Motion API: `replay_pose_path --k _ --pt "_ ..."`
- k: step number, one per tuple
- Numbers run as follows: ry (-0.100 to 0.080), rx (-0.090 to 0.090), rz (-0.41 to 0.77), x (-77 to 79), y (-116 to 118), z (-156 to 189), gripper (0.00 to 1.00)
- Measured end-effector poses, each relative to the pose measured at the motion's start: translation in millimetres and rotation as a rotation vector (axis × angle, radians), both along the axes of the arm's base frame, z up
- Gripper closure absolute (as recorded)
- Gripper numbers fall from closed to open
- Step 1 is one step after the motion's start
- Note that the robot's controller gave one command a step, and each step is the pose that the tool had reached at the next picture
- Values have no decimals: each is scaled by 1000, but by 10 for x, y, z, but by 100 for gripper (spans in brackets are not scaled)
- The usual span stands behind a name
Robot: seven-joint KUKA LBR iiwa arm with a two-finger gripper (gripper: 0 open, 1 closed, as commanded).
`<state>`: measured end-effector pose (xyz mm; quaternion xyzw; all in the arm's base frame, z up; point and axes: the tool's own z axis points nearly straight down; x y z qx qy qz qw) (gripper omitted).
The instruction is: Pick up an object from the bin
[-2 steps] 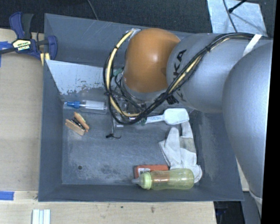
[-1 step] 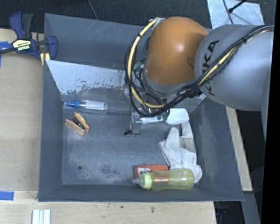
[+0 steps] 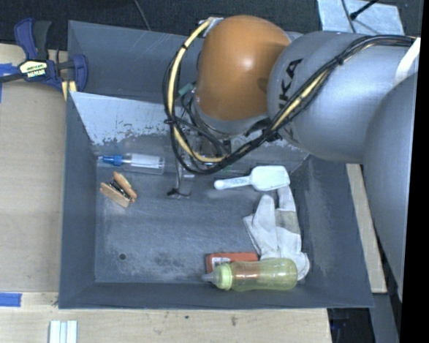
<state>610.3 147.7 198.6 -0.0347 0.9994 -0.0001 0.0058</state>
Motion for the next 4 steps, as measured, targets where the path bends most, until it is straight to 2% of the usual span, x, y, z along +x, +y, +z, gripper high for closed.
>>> replay_pose_path --k 1,2,3,4 --pt "7 2 76 40 334 -344 0" --pt "10 0 59 148 617 -454 0" --pt "8 -1 233 108 748 -604 0" --pt "7 -2 416 119 779 -915 0"
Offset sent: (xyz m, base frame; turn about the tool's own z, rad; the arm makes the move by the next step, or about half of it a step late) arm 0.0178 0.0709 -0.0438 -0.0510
